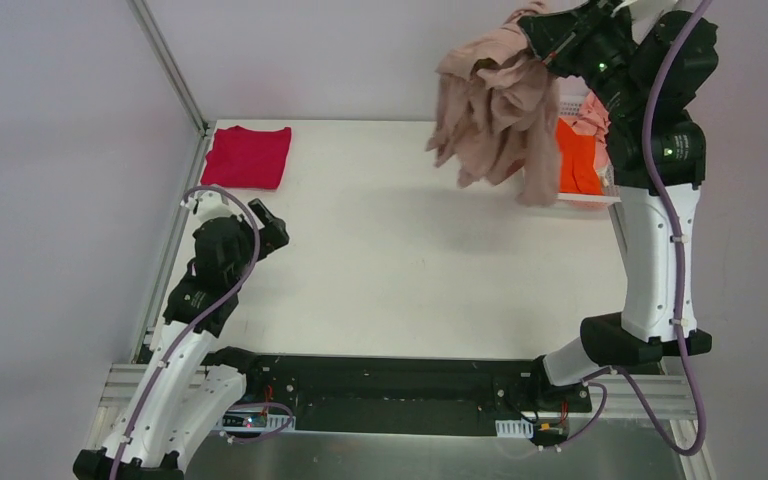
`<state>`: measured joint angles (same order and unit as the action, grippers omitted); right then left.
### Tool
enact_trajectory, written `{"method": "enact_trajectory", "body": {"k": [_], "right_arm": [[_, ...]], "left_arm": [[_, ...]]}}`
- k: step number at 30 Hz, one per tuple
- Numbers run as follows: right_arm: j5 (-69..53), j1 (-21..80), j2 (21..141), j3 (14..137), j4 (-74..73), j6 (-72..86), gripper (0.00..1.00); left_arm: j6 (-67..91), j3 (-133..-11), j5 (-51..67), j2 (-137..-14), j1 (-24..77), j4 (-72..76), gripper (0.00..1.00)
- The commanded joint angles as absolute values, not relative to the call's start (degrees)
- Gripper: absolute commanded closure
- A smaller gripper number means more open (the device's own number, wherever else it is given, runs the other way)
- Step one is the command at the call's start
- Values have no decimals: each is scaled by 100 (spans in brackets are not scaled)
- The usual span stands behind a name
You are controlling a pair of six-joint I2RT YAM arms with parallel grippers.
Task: Fold and stack the t-shirts
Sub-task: Move the tshirt to the center of the board
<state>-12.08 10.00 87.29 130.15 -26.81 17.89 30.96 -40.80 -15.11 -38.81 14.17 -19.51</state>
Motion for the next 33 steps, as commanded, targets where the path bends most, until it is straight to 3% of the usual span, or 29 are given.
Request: {"method": "enact_trajectory", "body": {"k": [1,13,20,24,30,33], "right_arm": [[-1904,1563,8663,13065,-2255,2044,100],[-3114,3490,9532,13219,-2144,2372,100],[-3045,3755,9968,13521,-2608,2076,100],[-2088,3534,9216,12013,-2875,1740,100],[-2913,1763,8296,9107,-3042,1430,100],[-2310,866,8120,7806,-3039,1175,100]], "left_arm": [[3287,-4149,-1551,-3530,1397,-2118,0],[3876,-4198,-2097,-2895,1397,-2815,0],[3989,-4285,-2151,-2854,1397,-3043,0],[4008,-4289,-2170,-2922,1397,-3119,0],[4095,-4295,-2171,-3279,1397,-3121,0],[4087,-4327,-2146,-3570,1397,-3121,0]]}}
